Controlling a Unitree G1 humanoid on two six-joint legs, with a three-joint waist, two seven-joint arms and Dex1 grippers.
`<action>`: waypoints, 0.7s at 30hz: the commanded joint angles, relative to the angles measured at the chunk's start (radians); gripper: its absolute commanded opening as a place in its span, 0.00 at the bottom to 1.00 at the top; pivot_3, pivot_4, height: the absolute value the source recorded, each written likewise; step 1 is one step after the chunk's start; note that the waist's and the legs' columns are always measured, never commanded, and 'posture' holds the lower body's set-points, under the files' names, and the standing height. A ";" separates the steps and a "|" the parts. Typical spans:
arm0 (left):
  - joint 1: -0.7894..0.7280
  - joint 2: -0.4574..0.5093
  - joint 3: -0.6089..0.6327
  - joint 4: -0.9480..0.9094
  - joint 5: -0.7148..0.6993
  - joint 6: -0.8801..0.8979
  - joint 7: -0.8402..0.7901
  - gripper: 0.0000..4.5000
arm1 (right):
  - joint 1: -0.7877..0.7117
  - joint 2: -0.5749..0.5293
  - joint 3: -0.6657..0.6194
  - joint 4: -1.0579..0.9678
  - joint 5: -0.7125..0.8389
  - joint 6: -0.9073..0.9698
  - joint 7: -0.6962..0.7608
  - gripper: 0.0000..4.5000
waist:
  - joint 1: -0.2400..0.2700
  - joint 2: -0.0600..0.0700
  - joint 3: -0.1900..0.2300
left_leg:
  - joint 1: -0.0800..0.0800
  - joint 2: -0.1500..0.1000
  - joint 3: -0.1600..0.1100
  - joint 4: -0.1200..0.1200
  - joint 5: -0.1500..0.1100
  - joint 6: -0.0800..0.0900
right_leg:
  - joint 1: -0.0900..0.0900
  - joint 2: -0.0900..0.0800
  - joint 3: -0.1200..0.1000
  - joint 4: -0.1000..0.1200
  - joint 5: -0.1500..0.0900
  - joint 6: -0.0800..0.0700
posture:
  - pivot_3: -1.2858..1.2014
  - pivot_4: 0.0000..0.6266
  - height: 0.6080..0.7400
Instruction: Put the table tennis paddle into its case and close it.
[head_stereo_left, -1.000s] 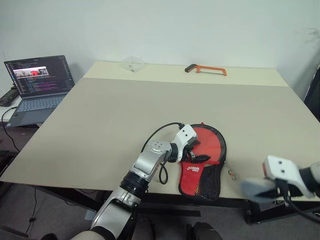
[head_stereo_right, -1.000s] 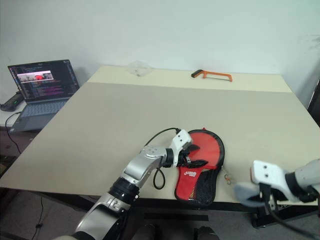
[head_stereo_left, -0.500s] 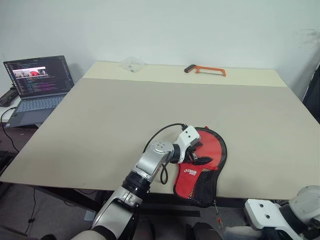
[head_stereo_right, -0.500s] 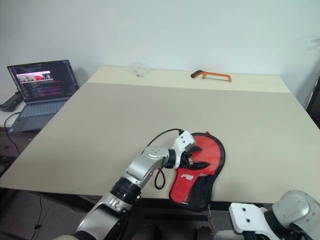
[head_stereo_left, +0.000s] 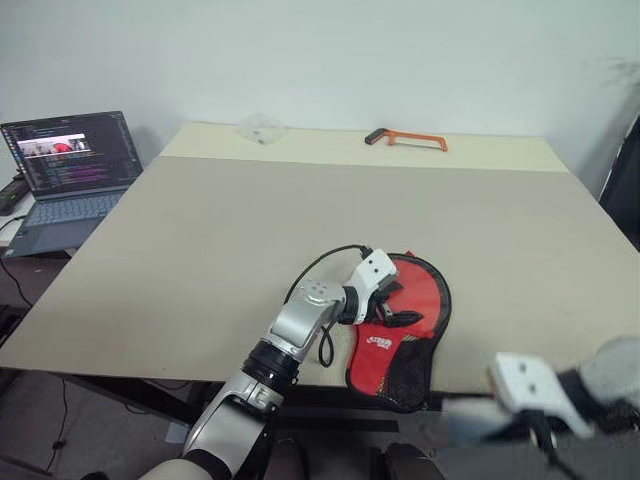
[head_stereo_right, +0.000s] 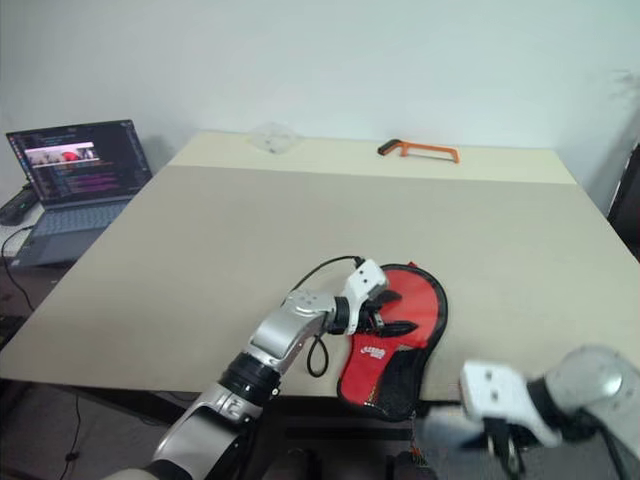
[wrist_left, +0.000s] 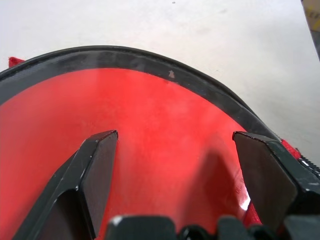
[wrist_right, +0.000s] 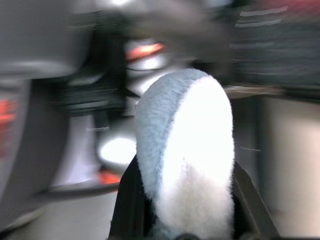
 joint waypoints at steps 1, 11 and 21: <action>-0.012 0.034 0.051 -0.098 -0.069 -0.026 -0.073 0.89 | -0.098 0.017 0.005 0.093 -0.019 -0.005 -0.018 0.11 | 0.002 0.000 0.000 | 0.000 0.000 0.000 0.000 0.000 0.000 | 0.000 0.000 0.000 0.000 0.000 0.000 | 0.52 0.24 1.00; -0.015 0.431 0.168 -0.238 -0.155 -0.034 -0.330 0.89 | -0.238 0.072 0.123 0.283 -0.083 -0.029 0.021 0.69 | 0.000 0.001 0.001 | -0.001 0.005 0.000 -0.006 0.000 0.000 | -0.004 0.005 -0.001 0.004 -0.002 0.000 | 0.52 0.24 1.00; 0.070 0.868 0.470 -0.137 -0.299 -0.048 -0.575 0.89 | -0.225 0.002 -0.324 0.346 0.203 0.150 0.181 0.99 | 0.001 0.002 0.003 | -0.001 0.006 0.002 -0.005 0.000 0.000 | -0.004 0.003 -0.001 0.003 -0.005 -0.006 | 0.52 0.24 1.00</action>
